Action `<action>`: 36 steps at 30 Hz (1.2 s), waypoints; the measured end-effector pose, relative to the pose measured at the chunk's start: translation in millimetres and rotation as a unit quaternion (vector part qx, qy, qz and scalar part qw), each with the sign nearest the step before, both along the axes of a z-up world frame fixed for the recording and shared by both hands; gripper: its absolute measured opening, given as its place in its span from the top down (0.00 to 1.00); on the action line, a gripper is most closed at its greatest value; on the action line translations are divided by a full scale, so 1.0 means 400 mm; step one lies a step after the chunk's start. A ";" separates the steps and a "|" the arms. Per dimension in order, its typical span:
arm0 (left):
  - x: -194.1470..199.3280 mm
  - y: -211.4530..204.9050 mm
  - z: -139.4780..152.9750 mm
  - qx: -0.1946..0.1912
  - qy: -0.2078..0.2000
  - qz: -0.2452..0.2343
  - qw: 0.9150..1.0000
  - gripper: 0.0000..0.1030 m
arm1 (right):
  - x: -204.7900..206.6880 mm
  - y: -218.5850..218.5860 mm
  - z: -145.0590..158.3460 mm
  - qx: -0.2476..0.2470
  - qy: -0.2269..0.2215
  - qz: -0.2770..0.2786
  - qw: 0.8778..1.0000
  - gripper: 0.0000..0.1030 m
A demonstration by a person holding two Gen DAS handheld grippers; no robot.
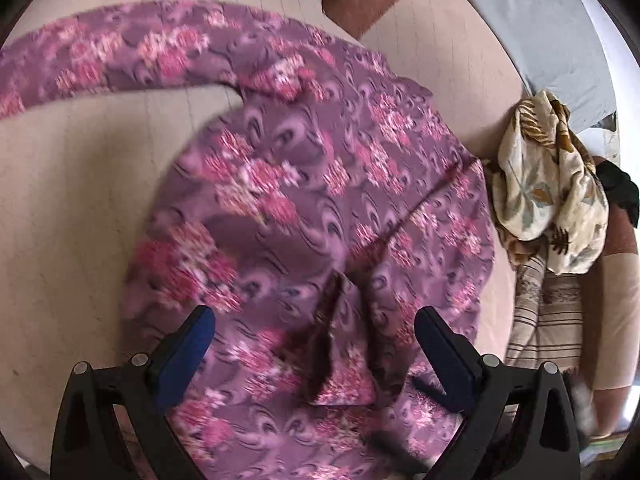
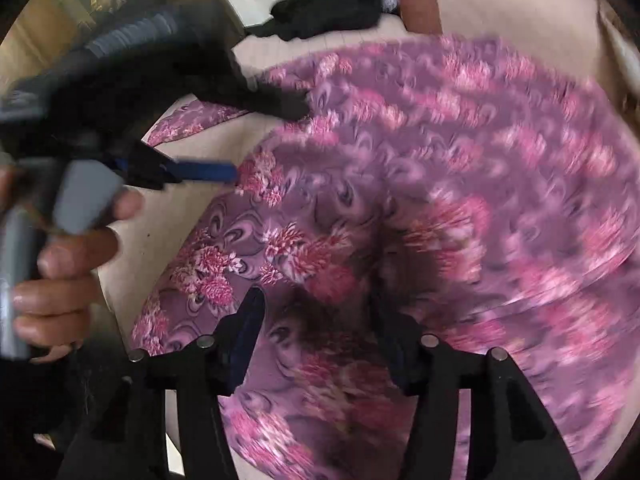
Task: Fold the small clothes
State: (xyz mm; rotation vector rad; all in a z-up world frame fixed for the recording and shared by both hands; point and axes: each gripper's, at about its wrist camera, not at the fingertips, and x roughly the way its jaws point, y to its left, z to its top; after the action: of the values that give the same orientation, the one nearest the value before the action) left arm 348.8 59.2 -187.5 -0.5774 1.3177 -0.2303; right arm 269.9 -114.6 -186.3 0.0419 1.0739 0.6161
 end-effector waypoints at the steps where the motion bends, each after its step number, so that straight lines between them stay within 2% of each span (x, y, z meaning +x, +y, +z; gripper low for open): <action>1: -0.005 -0.012 0.000 0.000 -0.002 -0.005 1.000 0.02 | 0.002 -0.027 0.029 0.007 -0.012 -0.008 1.000 0.41; 2: -0.012 -0.028 0.000 0.002 -0.005 -0.014 1.000 0.02 | 0.013 -0.055 0.055 0.018 -0.015 -0.015 1.000 0.28; 3: -0.016 -0.045 -0.001 0.007 -0.008 -0.022 1.000 0.04 | 0.023 -0.096 0.081 0.037 -0.015 -0.022 0.999 0.23; 4: -0.018 -0.060 0.001 0.012 -0.011 -0.026 1.000 0.06 | 0.036 -0.150 0.105 0.058 -0.023 -0.044 0.997 0.23; 5: -0.021 -0.072 -0.002 0.020 -0.013 -0.028 0.999 0.13 | 0.058 -0.183 0.112 0.058 -0.027 -0.066 0.996 0.23; 7: -0.033 -0.102 -0.021 0.034 -0.002 -0.037 0.999 0.27 | 0.103 -0.281 0.101 0.025 -0.035 -0.162 0.986 0.23; 9: -0.042 -0.137 -0.053 0.043 0.017 -0.052 0.998 0.49 | 0.145 -0.383 0.052 0.024 -0.007 -0.244 0.969 0.24; 10: -0.047 -0.150 -0.067 0.051 0.023 -0.054 0.997 0.54 | 0.166 -0.440 0.009 0.029 0.024 -0.287 0.957 0.25; 11: -0.056 -0.157 -0.075 0.060 0.023 -0.046 0.997 0.62 | 0.176 -0.470 -0.017 0.036 0.041 -0.306 0.951 0.32; 12: -0.066 -0.160 -0.075 0.061 0.015 -0.033 0.997 0.65 | 0.191 -0.502 -0.053 0.050 0.067 -0.321 0.943 0.40; 13: -0.075 -0.162 -0.072 0.059 0.007 -0.025 0.998 0.69 | 0.204 -0.519 -0.088 0.062 0.090 -0.327 0.939 0.44; 14: -0.084 -0.163 -0.065 0.059 -0.002 -0.020 0.998 0.86 | 0.212 -0.527 -0.115 0.071 0.104 -0.330 0.936 0.53; 16: -0.115 -0.145 -0.025 0.053 -0.022 0.016 0.998 0.92 | 0.229 -0.518 -0.141 0.082 0.112 -0.320 0.937 0.69; 17: -0.144 -0.120 0.011 0.045 -0.042 0.052 0.997 0.93 | 0.236 -0.503 -0.146 0.079 0.108 -0.315 0.940 0.92; 20: -0.228 -0.073 0.120 0.057 -0.094 0.114 0.987 0.93 | 0.219 -0.489 -0.116 0.080 0.095 -0.317 0.940 0.95; 22: -0.261 -0.077 0.128 0.066 -0.089 0.120 0.987 0.93 | 0.208 -0.485 -0.095 0.087 0.085 -0.317 0.941 0.95; 24: -0.268 -0.106 0.066 0.114 -0.054 0.111 0.986 0.92 | 0.219 -0.467 -0.102 0.066 0.093 -0.308 0.945 0.95; 26: -0.256 -0.124 -0.014 0.169 0.000 0.095 0.981 0.88 | 0.231 -0.429 -0.130 0.009 0.100 -0.291 0.952 0.94; 28: -0.247 -0.105 -0.058 0.177 0.034 0.099 0.979 0.79 | 0.230 -0.406 -0.143 -0.011 0.099 -0.276 0.956 0.93; 30: -0.244 -0.093 -0.038 0.191 0.020 0.118 0.974 0.50 | 0.228 -0.411 -0.118 0.005 0.094 -0.270 0.958 0.82; 31: -0.242 -0.093 -0.019 0.194 0.004 0.117 0.974 0.40 | 0.224 -0.425 -0.102 0.022 0.090 -0.272 0.958 0.73; 32: -0.241 -0.099 0.008 0.198 -0.021 0.114 0.973 0.26 | 0.219 -0.439 -0.086 0.032 0.084 -0.278 0.956 0.49; 33: -0.248 -0.105 0.038 0.209 -0.049 0.118 0.969 0.22 | 0.213 -0.455 -0.067 0.036 0.075 -0.287 0.954 0.34; 35: -0.270 -0.111 0.086 0.224 -0.098 0.131 0.961 0.21 | 0.203 -0.481 -0.033 0.041 0.053 -0.300 0.952 0.31; 36: -0.277 -0.114 0.112 0.224 -0.124 0.132 0.958 0.17 | 0.200 -0.500 -0.022 0.040 0.047 -0.307 0.950 0.31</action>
State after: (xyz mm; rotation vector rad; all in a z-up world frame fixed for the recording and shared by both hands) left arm 237.8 13.5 -142.8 -0.3177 0.9912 0.2089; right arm 349.8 -314.7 -195.1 0.4649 1.0555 0.0924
